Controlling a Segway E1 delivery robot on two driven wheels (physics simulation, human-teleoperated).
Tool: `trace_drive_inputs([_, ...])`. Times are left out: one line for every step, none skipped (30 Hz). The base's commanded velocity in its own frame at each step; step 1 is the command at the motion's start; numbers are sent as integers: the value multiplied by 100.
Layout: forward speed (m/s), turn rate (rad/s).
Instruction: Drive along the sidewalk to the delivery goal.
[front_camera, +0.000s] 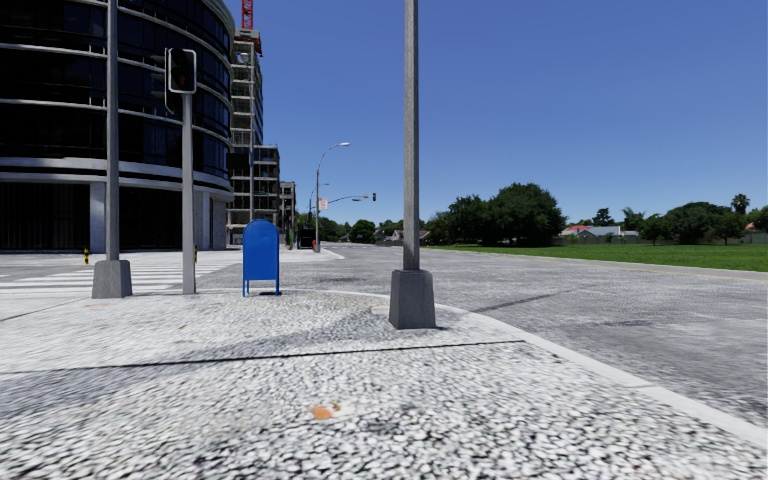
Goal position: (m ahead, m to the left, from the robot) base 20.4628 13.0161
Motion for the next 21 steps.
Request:
trace_drive_inputs([0,47])
trace_drive_inputs([0,54])
trace_drive_inputs([0,61])
trace_drive_inputs([0,65])
trace_drive_inputs([0,65])
trace_drive_inputs([0,66])
trace_drive_inputs([0,66])
trace_drive_inputs([0,66])
trace_drive_inputs([0,66])
trace_drive_inputs([0,66])
trace_drive_inputs([0,66])
trace_drive_inputs([0,66])
trace_drive_inputs([0,67])
trace_drive_inputs([0,67])
trace_drive_inputs([0,67])
trace_drive_inputs([0,67])
trace_drive_inputs([0,67])
trace_drive_inputs([0,68])
trace_drive_inputs([0,68])
trace_drive_inputs([0,68])
trace_drive_inputs([0,68])
